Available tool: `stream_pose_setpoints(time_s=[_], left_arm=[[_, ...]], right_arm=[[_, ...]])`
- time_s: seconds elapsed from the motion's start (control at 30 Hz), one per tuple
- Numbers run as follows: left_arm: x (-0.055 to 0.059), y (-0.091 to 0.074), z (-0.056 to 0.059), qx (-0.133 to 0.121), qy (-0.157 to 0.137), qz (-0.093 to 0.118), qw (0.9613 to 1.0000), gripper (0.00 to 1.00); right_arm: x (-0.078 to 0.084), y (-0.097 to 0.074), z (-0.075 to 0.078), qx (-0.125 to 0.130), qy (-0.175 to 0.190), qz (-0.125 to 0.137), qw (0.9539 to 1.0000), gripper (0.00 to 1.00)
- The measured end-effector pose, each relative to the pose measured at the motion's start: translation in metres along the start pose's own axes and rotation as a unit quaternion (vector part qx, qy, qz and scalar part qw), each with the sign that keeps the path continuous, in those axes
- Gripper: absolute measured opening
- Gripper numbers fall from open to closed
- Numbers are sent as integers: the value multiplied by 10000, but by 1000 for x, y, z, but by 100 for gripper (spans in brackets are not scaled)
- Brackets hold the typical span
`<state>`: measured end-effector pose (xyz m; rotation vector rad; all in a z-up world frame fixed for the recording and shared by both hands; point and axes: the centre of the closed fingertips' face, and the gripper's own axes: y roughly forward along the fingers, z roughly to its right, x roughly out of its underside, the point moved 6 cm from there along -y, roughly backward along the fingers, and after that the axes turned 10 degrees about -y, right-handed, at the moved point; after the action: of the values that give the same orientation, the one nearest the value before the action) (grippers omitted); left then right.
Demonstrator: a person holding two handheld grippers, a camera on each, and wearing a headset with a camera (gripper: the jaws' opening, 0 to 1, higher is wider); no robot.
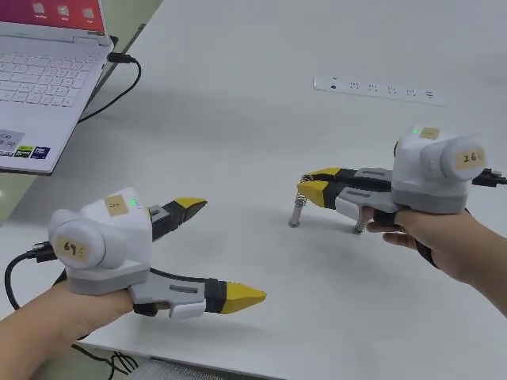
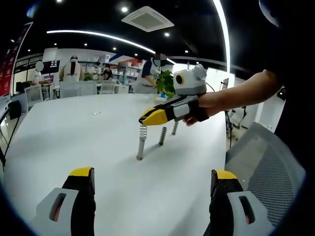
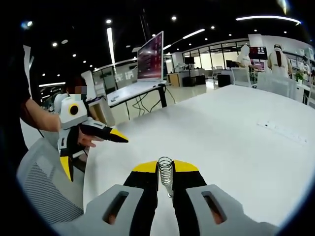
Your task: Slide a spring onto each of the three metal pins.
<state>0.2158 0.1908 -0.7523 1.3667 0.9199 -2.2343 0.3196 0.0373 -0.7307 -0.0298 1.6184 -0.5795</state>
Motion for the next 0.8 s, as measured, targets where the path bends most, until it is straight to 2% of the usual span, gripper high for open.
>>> stream_pose_setpoints(time_s=[0.37,0.6,0.8], left_arm=[[4,1,2,9,-4,-65,10000,94],[5,1,2,13,5,-70,10000,93],[6,0,1,6,0,-83,10000,93]], right_arm=[[5,4,-1,-11,-45,-99,9999,8],[9,6,-2,-27,-221,-224,9995,8],[15,11,-5,-107,-502,-471,9976,8]])
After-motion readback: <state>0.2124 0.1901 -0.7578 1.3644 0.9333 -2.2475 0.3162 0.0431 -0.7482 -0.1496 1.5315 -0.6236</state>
